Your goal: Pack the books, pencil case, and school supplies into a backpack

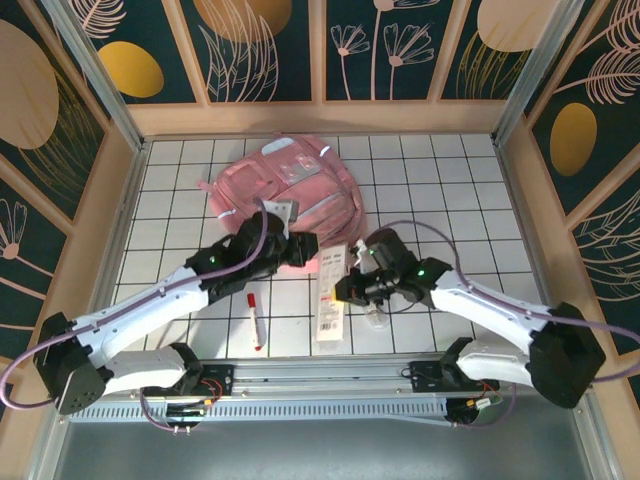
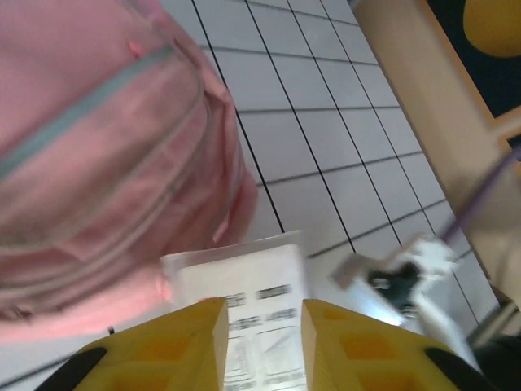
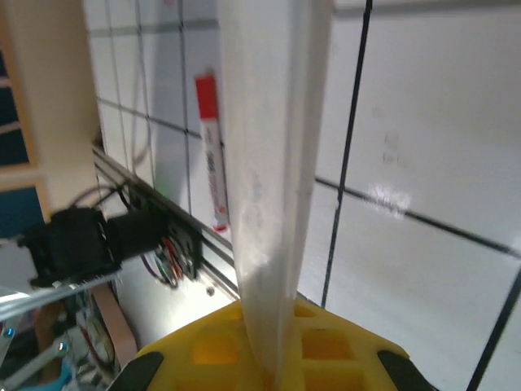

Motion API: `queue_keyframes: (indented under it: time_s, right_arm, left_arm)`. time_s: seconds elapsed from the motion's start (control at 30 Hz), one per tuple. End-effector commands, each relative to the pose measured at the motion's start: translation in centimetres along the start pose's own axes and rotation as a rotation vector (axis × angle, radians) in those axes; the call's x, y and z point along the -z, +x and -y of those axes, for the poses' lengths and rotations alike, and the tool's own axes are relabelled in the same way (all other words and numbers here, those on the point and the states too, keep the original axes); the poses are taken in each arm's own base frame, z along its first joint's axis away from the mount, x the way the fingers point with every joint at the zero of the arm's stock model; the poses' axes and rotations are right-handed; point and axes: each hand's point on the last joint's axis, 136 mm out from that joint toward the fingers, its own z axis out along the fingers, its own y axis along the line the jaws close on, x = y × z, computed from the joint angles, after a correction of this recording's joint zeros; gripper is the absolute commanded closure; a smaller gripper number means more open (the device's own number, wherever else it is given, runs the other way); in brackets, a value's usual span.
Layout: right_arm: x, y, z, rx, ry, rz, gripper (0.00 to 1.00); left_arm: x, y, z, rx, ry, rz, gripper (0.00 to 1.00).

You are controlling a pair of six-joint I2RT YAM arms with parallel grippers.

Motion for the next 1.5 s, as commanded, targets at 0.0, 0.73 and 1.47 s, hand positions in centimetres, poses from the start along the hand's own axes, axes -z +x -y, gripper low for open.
queue_keyframes:
  time_s: [0.0,0.73,1.47]
  right_arm:
    - [3.9,-2.8,1.0,0.084,0.196,0.14,1.0]
    - [27.9,-19.8,-2.4,0.536,0.8,1.131,1.0]
    - [18.9,-15.2,-6.2,1.205,0.421,0.808,1.0]
  left_arm:
    - [-1.1,-2.2,-2.7,-0.139,-0.076,-0.054,0.63]
    - [-12.8,0.1,-7.7,-0.841,-0.263,-0.372,0.48]
    - [-6.2,-13.3,-6.2,-0.969,-0.455,-0.024,1.0]
